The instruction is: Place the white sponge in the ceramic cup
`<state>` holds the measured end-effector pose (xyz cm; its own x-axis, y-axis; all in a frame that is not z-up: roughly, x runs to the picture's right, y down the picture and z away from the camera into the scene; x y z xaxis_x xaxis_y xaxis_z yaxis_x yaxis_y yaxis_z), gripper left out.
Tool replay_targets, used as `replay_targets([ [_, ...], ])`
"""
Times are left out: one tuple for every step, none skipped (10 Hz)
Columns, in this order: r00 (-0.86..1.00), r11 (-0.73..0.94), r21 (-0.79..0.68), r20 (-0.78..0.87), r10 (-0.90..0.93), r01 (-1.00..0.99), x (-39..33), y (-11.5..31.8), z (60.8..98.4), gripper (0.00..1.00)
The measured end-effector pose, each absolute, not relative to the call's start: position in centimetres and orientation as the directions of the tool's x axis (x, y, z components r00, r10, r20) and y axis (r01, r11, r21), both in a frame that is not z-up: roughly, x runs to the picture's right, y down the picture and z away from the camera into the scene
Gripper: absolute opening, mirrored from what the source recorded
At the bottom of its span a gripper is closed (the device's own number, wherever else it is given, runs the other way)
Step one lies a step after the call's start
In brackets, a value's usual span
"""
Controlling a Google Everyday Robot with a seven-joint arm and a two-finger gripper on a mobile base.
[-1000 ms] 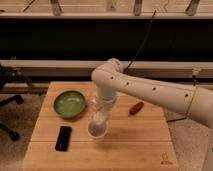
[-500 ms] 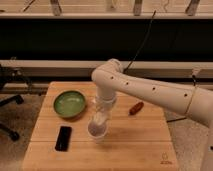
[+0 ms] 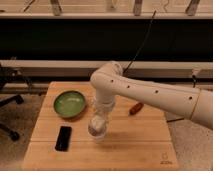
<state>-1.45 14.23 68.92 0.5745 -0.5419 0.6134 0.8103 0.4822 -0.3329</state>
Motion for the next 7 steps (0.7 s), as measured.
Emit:
replay_targets([
  [0.571, 0.486, -0.326, 0.621, -0.537, 0.811, -1.6, 14.7, 68.5, 0.00],
  [0.568, 0.489, -0.320, 0.627, -0.532, 0.811, -1.7, 15.0, 68.0, 0.00],
  [0.565, 0.490, -0.315, 0.632, -0.530, 0.813, -1.9, 15.2, 67.7, 0.00],
  [0.559, 0.491, -0.307, 0.641, -0.527, 0.815, -2.1, 15.6, 67.3, 0.00],
  [0.553, 0.490, -0.302, 0.648, -0.523, 0.818, -2.4, 15.9, 67.0, 0.00],
  [0.546, 0.488, -0.296, 0.657, -0.520, 0.821, -2.7, 16.3, 66.9, 0.00],
  [0.541, 0.486, -0.293, 0.662, -0.518, 0.823, -2.8, 16.5, 66.9, 0.00],
])
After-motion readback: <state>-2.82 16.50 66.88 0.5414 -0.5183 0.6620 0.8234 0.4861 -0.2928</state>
